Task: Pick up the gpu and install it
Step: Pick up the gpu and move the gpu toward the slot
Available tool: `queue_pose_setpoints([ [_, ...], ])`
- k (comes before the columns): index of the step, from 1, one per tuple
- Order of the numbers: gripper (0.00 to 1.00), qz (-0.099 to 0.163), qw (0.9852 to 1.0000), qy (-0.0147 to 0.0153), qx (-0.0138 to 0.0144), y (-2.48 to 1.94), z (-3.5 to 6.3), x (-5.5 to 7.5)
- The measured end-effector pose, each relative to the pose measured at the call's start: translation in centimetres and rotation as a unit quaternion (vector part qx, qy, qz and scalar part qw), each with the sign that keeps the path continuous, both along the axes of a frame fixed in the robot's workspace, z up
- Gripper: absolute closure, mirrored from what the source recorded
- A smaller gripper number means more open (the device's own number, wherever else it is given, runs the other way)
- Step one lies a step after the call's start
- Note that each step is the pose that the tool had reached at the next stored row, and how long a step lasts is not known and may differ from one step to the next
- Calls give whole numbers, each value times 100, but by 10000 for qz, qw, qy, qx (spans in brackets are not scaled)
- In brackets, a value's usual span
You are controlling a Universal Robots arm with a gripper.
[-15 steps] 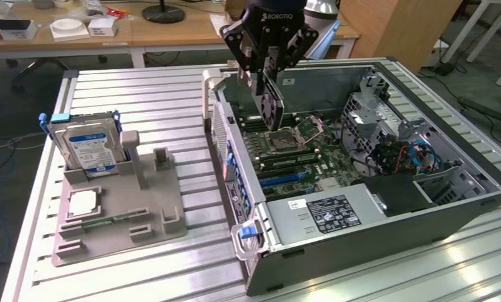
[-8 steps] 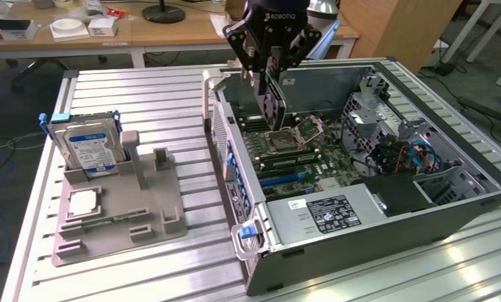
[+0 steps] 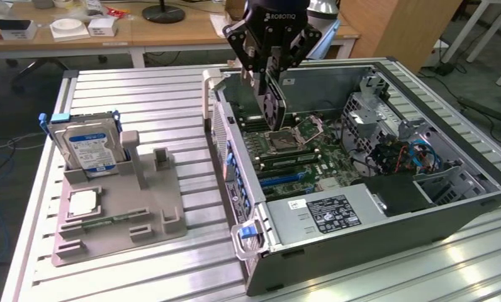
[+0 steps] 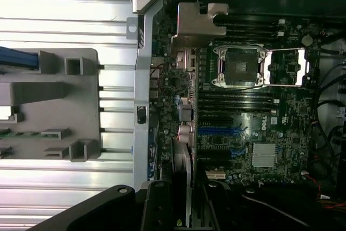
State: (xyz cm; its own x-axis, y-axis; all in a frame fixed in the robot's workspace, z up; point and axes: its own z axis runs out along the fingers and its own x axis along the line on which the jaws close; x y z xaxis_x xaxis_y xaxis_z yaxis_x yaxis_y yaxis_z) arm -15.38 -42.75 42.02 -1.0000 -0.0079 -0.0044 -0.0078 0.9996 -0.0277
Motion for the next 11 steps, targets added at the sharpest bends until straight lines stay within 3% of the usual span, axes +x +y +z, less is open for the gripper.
queue_pose_setpoints([
  [11,74,1,10000,0,2,1,0,52],
])
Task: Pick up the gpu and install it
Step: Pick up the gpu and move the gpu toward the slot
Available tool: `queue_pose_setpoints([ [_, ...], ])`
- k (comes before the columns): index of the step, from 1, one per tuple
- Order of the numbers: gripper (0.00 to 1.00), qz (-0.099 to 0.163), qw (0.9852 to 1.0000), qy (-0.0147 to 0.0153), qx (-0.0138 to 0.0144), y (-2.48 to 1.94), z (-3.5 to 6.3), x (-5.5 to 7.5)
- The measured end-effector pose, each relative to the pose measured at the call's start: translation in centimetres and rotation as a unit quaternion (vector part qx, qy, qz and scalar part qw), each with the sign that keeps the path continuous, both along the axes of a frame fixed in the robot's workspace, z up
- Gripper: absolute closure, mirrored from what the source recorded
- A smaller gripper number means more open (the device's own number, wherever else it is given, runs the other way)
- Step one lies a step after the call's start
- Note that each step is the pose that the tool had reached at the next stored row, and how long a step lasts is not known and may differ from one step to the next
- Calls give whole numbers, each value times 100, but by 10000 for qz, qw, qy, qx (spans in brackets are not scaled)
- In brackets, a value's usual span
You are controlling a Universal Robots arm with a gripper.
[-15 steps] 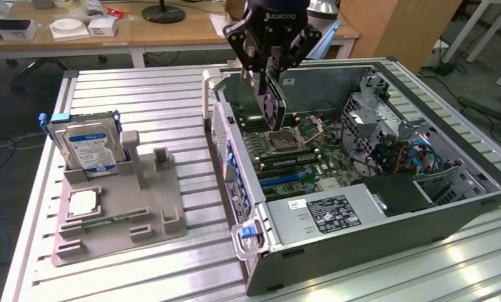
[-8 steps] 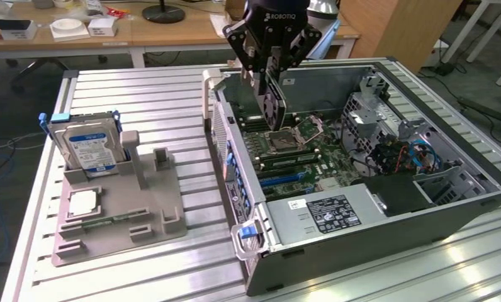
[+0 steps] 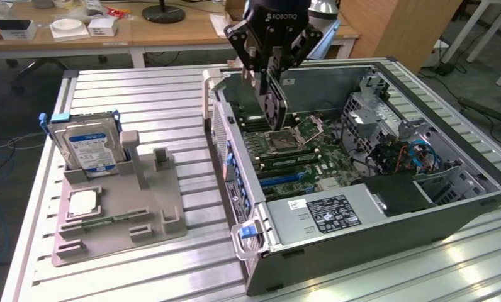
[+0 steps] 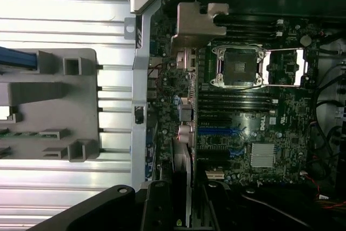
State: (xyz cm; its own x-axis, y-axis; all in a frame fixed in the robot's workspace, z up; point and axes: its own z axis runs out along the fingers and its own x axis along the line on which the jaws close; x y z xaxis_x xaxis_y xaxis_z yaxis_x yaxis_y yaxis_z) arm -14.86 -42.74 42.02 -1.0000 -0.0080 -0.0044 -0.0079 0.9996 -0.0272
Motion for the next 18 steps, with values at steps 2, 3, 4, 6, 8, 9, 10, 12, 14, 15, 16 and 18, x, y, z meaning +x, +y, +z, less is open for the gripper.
queue_pose_setpoints([
  [2,74,-1,10000,0,0,1,-1,38],
  [3,74,-1,10000,0,0,1,-1,56],
  [4,74,-1,10000,0,0,1,-1,73],
  [6,74,0,10000,0,0,1,-1,118],
  [8,74,0,10000,0,0,1,-1,169],
  [9,74,-1,10000,0,1,2,-2,190],
  [10,74,-1,10000,0,0,2,-2,214],
  [12,74,-1,10000,0,0,2,-2,263],
  [14,74,0,10000,0,0,2,-2,310],
  [15,74,-1,10000,0,0,2,-2,335],
  [16,74,-1,10000,0,1,2,-3,361],
  [18,74,-1,10000,0,0,2,-3,418],
])
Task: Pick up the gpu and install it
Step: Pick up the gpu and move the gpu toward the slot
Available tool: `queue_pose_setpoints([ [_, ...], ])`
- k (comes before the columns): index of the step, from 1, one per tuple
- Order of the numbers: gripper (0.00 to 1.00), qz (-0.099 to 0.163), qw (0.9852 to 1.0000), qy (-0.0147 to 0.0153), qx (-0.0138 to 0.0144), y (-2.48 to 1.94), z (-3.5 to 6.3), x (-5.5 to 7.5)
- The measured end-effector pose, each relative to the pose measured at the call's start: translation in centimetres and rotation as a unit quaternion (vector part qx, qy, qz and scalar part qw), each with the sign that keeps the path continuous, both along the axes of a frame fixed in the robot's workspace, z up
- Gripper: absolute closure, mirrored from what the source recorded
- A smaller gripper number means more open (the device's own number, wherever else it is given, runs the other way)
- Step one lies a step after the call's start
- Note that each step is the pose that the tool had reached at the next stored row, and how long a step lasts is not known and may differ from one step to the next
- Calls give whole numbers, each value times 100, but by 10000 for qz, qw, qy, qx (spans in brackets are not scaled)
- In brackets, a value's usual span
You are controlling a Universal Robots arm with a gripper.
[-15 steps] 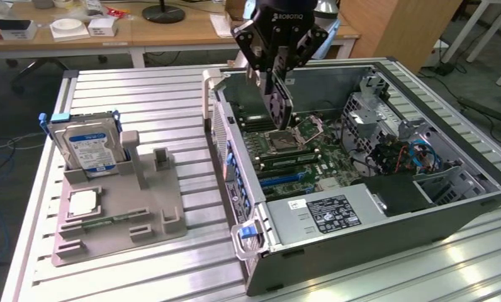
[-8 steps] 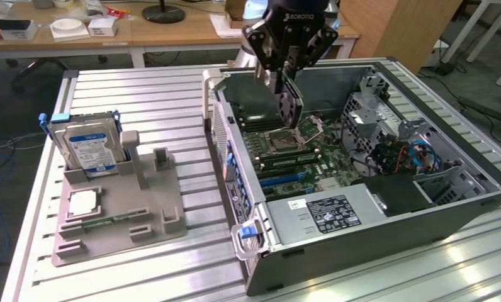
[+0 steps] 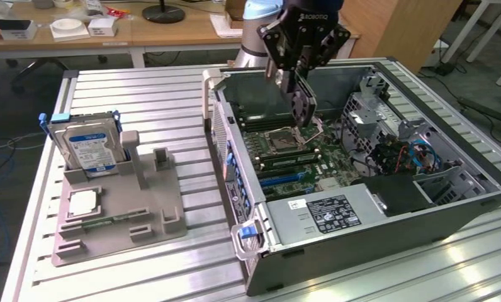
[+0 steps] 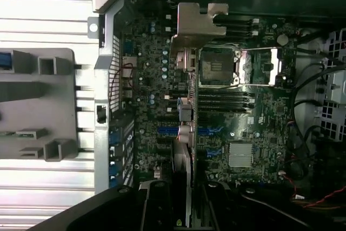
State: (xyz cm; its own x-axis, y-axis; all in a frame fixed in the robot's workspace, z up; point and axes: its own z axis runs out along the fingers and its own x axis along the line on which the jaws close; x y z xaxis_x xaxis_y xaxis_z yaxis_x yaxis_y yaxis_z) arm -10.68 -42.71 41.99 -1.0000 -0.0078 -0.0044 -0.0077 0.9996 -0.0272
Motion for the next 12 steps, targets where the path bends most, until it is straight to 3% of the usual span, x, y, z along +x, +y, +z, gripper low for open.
queue_pose_setpoints([
  [12,74,0,10000,0,0,0,-2,215],
])
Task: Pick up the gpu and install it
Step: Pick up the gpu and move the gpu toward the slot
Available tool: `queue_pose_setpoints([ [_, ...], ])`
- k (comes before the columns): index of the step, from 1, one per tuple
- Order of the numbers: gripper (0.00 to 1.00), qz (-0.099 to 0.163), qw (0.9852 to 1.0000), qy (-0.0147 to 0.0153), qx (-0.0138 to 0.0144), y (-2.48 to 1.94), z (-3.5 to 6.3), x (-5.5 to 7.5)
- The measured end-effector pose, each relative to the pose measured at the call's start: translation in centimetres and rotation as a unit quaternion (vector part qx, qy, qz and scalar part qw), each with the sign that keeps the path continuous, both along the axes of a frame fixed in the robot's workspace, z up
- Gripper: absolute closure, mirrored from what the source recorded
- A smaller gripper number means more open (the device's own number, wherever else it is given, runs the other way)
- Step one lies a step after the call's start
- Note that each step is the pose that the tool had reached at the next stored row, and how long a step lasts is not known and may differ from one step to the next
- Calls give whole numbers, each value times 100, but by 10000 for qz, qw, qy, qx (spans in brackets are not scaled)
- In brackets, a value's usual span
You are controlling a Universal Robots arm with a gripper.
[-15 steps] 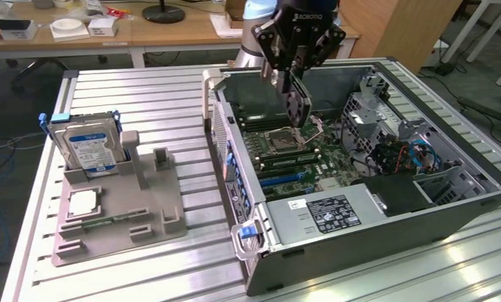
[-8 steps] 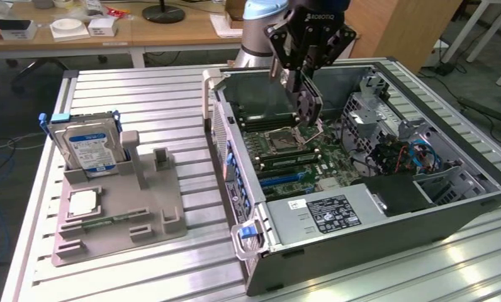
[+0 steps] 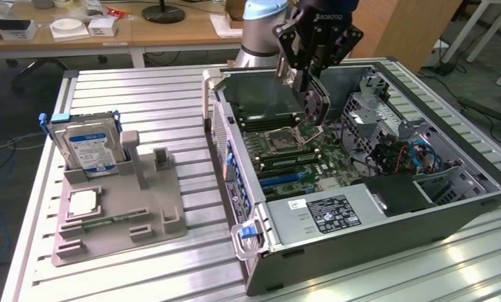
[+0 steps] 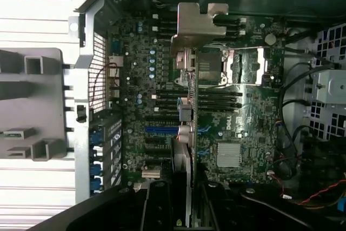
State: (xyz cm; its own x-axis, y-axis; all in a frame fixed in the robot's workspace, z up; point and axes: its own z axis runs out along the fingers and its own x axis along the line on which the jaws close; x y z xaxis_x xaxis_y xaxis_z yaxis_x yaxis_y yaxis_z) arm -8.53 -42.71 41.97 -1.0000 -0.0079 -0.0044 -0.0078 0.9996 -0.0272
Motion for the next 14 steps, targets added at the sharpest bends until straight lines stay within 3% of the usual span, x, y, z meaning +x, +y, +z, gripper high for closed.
queue_pose_setpoints([
  [7,74,0,10000,0,0,0,0,190],
  [14,74,0,10000,0,0,0,-1,284],
])
